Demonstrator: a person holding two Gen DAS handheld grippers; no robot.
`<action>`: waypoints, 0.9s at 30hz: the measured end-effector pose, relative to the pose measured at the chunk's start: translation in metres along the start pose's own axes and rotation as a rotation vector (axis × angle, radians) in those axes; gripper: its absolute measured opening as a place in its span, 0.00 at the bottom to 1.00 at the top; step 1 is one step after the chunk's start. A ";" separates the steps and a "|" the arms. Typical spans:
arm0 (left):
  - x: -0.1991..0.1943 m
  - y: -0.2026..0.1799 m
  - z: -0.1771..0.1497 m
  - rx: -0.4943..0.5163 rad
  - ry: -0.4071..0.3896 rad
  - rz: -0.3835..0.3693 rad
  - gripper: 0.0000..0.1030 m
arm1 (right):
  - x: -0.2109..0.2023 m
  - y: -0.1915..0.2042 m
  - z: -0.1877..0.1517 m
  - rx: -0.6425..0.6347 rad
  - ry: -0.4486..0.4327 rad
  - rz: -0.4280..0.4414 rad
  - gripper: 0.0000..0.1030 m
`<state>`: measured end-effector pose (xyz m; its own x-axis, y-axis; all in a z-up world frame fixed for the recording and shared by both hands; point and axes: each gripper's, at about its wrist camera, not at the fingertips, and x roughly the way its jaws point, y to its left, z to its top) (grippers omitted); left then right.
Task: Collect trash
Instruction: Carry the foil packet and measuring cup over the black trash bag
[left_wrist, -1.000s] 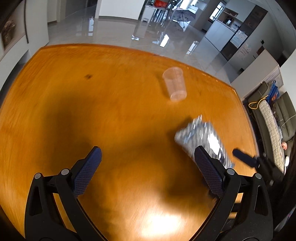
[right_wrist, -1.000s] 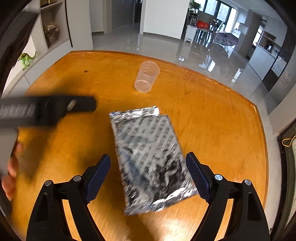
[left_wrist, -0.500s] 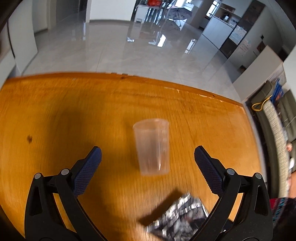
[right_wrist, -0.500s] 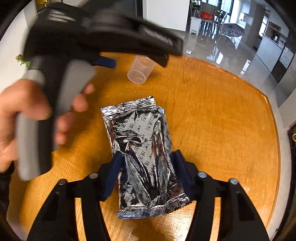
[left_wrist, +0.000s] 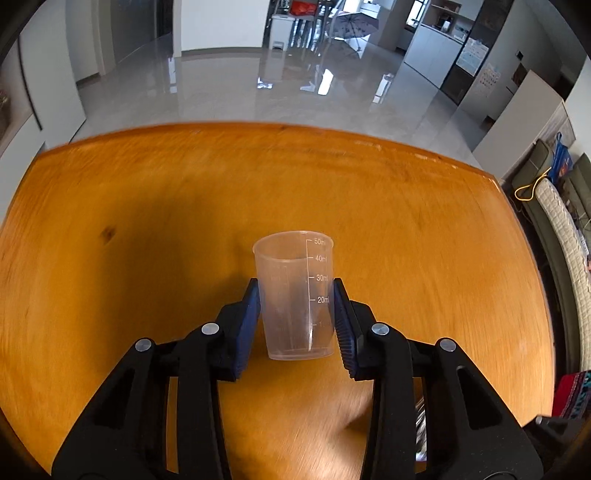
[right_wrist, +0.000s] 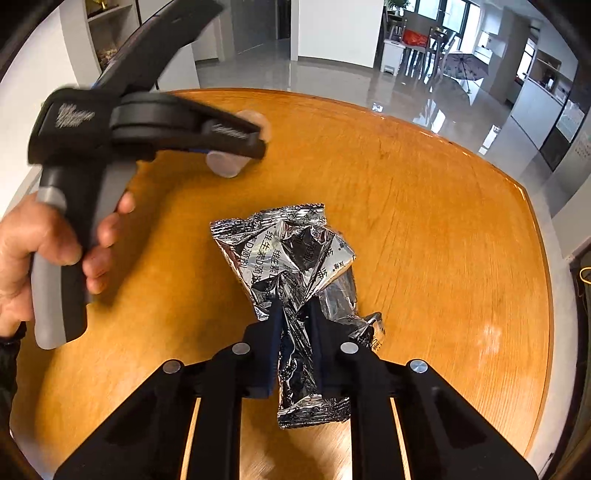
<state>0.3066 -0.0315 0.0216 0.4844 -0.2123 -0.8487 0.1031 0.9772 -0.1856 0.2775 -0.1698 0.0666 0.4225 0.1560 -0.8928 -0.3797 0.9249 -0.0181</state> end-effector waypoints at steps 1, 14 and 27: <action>-0.008 0.004 -0.006 -0.002 -0.004 0.002 0.37 | -0.005 0.004 -0.003 0.002 -0.002 0.004 0.15; -0.120 0.013 -0.097 0.025 -0.079 -0.014 0.37 | -0.076 0.058 -0.068 0.019 -0.051 0.035 0.15; -0.216 0.030 -0.207 0.041 -0.178 -0.008 0.37 | -0.141 0.129 -0.135 -0.014 -0.114 0.117 0.15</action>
<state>0.0252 0.0426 0.0965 0.6290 -0.2197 -0.7457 0.1414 0.9756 -0.1682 0.0574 -0.1192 0.1291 0.4654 0.3014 -0.8322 -0.4425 0.8935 0.0761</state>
